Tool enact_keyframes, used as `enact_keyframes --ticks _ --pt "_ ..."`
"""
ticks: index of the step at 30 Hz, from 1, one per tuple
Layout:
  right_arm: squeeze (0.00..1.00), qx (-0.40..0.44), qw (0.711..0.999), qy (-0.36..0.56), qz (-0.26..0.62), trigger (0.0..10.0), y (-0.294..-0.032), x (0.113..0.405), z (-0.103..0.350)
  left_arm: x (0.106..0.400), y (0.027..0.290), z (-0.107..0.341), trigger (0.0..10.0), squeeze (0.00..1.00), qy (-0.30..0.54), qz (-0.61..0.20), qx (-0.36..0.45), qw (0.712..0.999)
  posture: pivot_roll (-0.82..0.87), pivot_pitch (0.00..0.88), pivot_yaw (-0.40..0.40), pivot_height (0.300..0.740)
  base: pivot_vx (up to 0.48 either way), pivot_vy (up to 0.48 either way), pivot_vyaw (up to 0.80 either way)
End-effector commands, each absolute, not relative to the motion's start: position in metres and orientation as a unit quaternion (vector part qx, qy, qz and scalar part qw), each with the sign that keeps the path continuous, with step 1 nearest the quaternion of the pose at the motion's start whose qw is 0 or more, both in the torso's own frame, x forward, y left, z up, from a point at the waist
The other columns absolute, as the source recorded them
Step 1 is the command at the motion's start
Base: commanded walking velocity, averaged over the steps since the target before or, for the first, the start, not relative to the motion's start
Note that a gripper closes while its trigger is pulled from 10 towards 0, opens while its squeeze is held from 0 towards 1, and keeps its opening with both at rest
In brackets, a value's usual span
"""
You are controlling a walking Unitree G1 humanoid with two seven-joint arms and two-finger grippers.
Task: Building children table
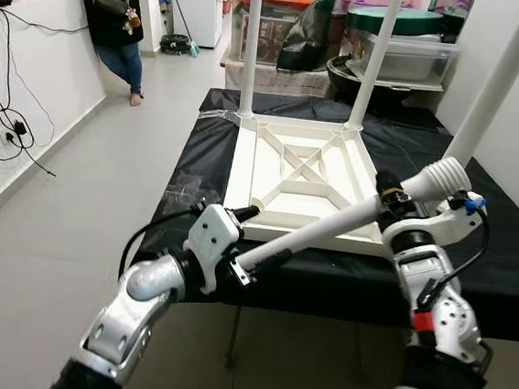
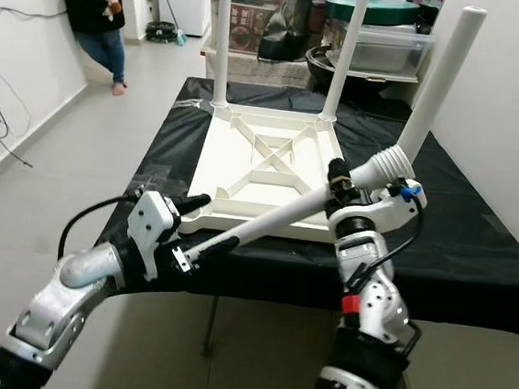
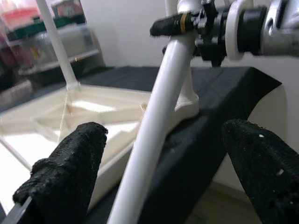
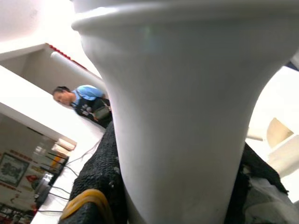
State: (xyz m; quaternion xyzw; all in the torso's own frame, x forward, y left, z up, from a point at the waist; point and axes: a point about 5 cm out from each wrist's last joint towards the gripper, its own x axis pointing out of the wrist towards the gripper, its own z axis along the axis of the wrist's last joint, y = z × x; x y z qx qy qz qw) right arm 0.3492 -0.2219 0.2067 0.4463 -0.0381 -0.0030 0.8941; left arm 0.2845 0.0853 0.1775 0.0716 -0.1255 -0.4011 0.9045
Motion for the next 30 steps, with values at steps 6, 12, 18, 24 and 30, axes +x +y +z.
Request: enact_keyframes --ticks 6,12,18,24,30 --pt "0.0 0.5 0.866 -0.012 -0.012 0.0 -0.22 0.353 0.2 0.283 0.085 0.181 10.0 0.0 -0.121 -0.399 0.045 0.908 0.06 0.0 -0.065 0.74 0.0 0.0 0.0" --pt "0.0 0.551 0.833 0.019 -0.048 0.0 -0.209 0.354 0.186 0.281 0.08 0.186 10.0 0.0 -0.108 -0.409 -0.02 0.906 0.06 0.0 -0.06 0.74 0.0 0.0 0.0" --pt "0.0 0.571 0.819 0.039 -0.045 0.0 -0.2 0.355 0.184 0.279 0.08 0.185 10.0 0.0 -0.097 -0.408 -0.044 0.907 0.06 0.0 -0.063 0.74 0.0 0.0 0.0" --pt "0.0 0.605 0.792 0.039 -0.066 0.0 -0.195 0.356 0.185 0.282 0.08 0.187 10.0 0.0 -0.087 -0.395 -0.116 0.907 0.05 0.0 -0.063 0.74 0.0 0.0 0.0" --pt "0.0 0.644 0.764 0.026 -0.04 0.0 -0.181 0.358 0.208 0.285 0.083 0.184 10.0 0.0 -0.059 -0.386 -0.18 0.903 0.05 0.0 -0.064 0.74 0.0 0.0 0.0"
